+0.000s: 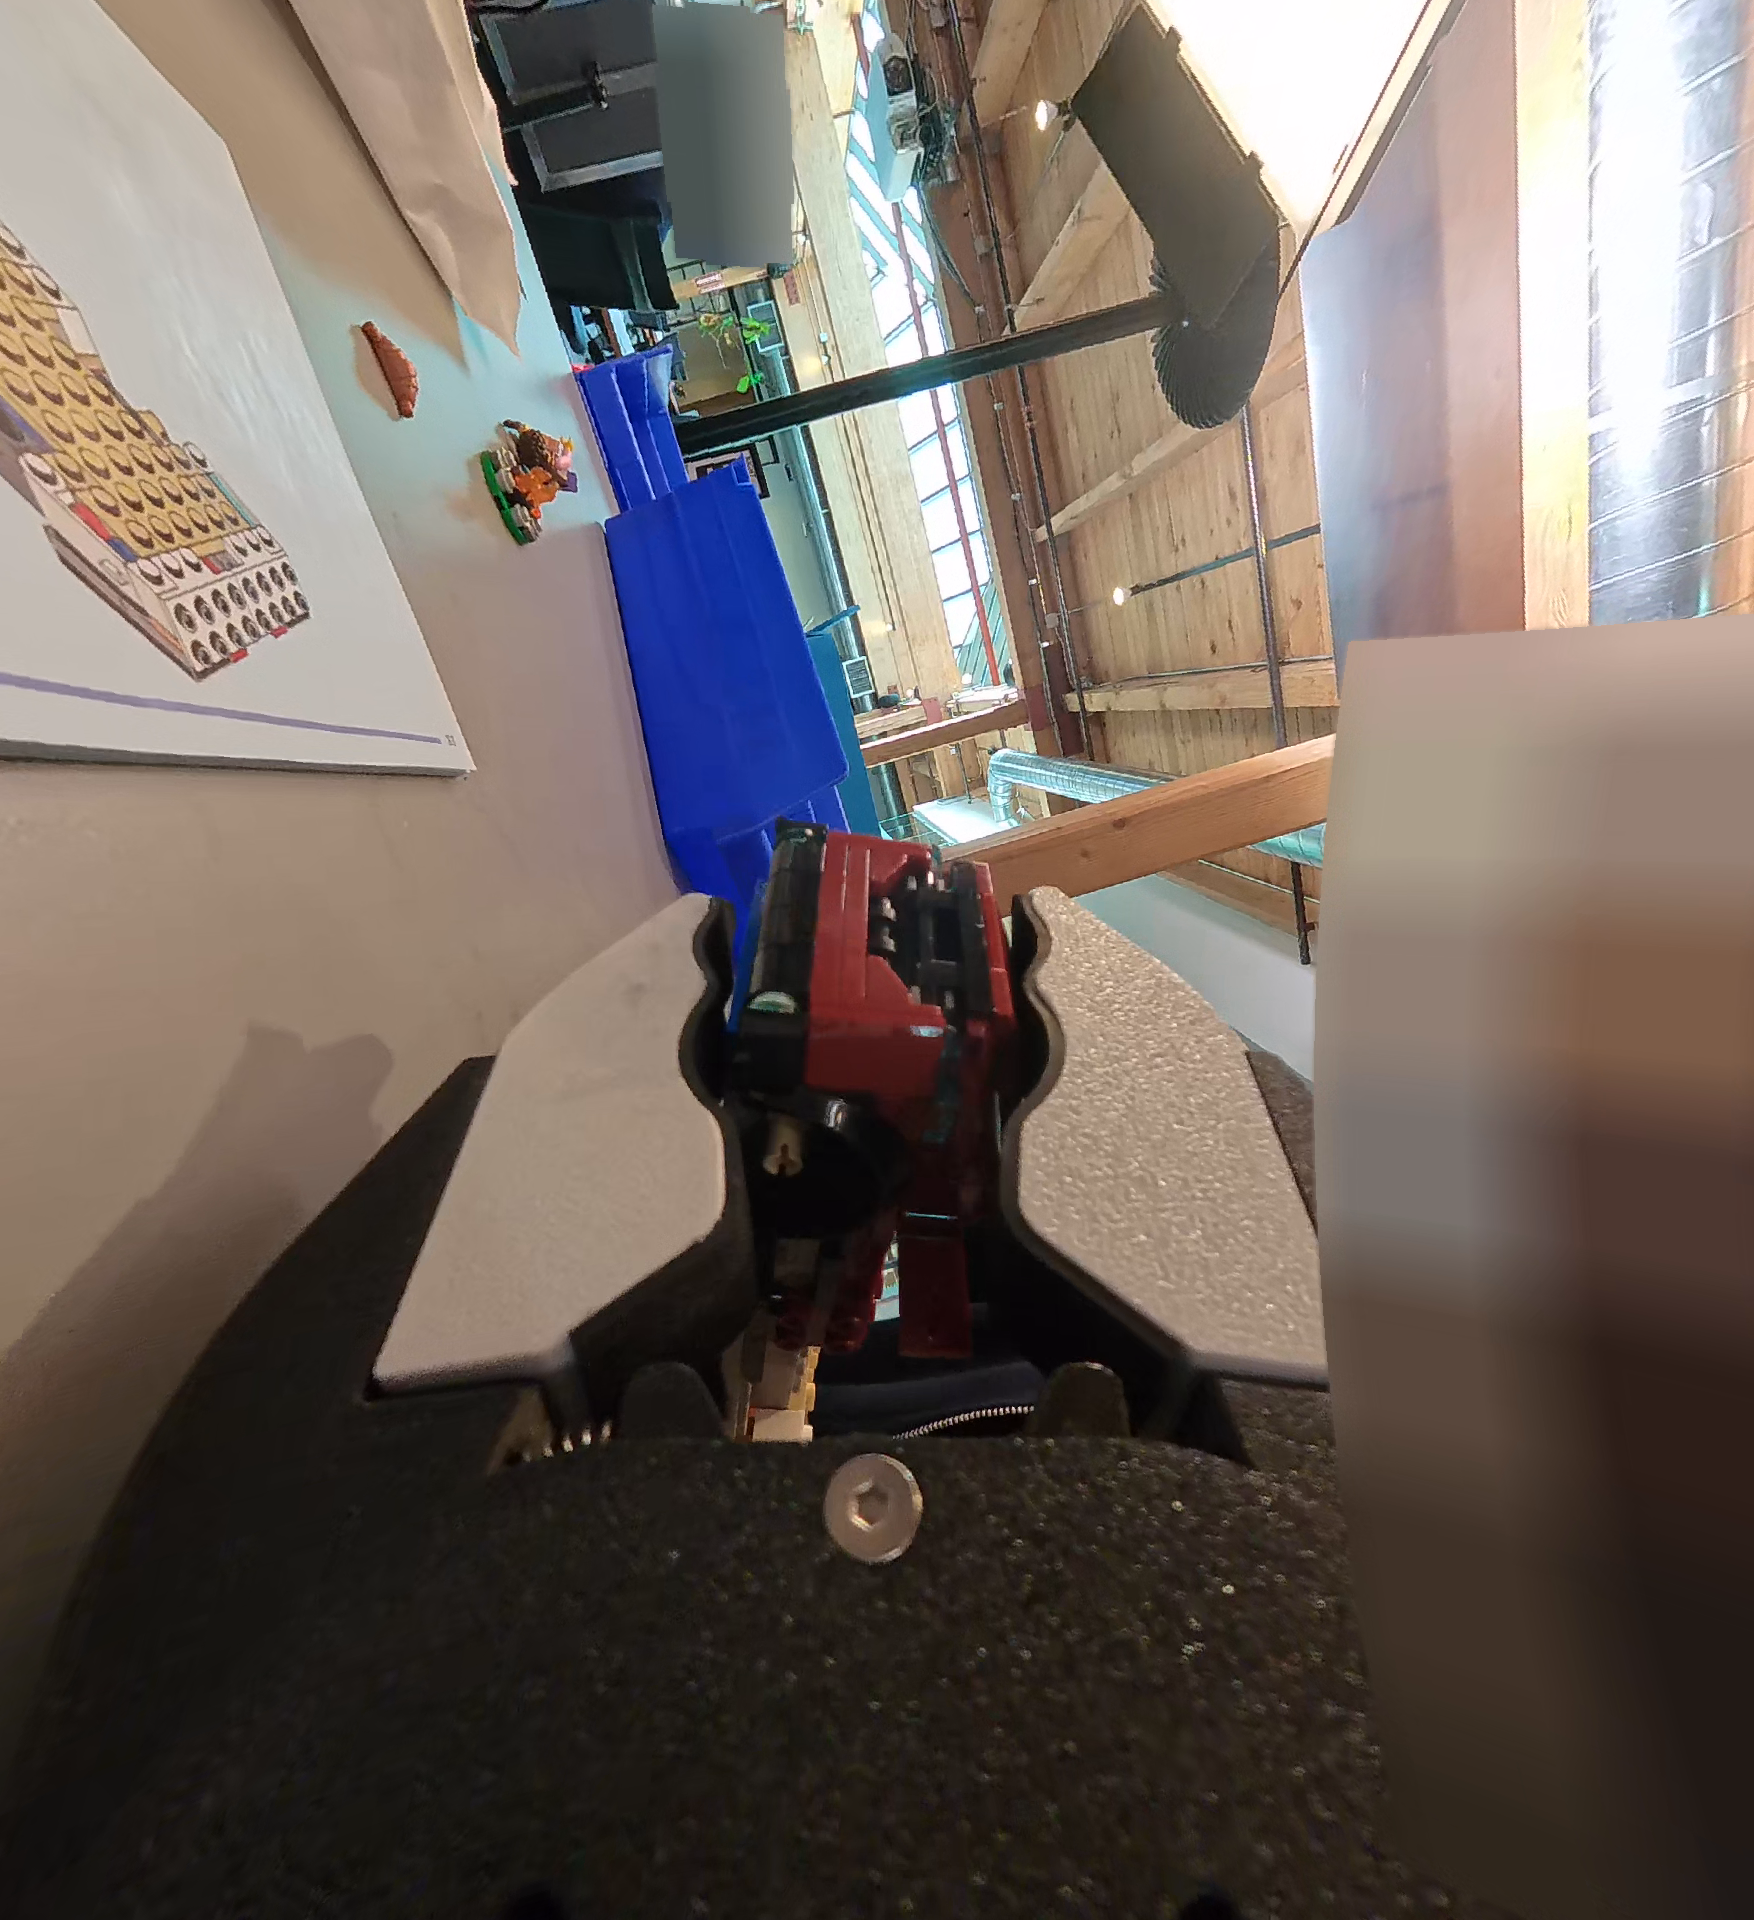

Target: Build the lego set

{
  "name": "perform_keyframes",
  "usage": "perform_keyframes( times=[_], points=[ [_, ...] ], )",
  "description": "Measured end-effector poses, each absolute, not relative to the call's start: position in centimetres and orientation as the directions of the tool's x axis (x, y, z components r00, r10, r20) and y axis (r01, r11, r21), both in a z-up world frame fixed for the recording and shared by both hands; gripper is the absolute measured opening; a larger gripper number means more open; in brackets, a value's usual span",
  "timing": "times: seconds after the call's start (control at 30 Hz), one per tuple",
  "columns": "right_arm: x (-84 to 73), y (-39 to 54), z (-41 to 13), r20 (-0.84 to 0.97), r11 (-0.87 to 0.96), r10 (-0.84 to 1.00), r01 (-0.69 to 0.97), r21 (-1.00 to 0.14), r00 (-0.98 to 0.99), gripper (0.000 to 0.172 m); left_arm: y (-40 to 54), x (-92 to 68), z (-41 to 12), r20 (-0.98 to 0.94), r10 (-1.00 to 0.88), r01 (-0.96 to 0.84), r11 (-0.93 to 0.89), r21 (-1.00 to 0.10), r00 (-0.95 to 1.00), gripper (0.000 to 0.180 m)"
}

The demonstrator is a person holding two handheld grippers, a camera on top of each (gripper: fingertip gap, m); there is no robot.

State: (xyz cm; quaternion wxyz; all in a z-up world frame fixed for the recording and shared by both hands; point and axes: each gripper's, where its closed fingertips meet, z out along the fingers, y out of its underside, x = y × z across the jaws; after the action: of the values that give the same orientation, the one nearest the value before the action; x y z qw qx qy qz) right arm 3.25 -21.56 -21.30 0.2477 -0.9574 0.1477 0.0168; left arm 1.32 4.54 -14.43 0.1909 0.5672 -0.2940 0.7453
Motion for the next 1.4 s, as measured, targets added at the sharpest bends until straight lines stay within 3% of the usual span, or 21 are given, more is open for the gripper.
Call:
perform_keyframes(
  times=[0.23, 0.67, 0.93, 1.4],
  points=[
    [2.1, -21.1, -21.7, 0.077, -0.871, -0.212, -0.153, -0.467, 0.974, 0.026, 4.4, 1.2, -14.5, 0.959, -0.046, -0.623, -0.751, -0.218, -0.280, 0.052],
    [1.5, -21.0, -22.9, 0.044, -0.836, -0.276, -0.217, -0.503, 0.960, 0.027, 3.5, 0.9, -14.3, 0.959, -0.034, -0.646, -0.733, -0.216, -0.283, 0.052],
    [2.2, -20.4, -22.3, 0.192, -0.857, -0.108, 0.007, -0.515, 0.975, 0.026, 3.6, 1.1, -14.7, 0.963, -0.020, -0.649, -0.735, -0.196, -0.268, 0.052],
    [2.4, -20.5, -22.9, 0.117, -0.842, -0.100, -0.021, -0.539, 0.988, 0.017, 3.8, 1.2, -14.7, 0.964, -0.022, -0.644, -0.740, -0.195, -0.267, 0.052]
  ],
)
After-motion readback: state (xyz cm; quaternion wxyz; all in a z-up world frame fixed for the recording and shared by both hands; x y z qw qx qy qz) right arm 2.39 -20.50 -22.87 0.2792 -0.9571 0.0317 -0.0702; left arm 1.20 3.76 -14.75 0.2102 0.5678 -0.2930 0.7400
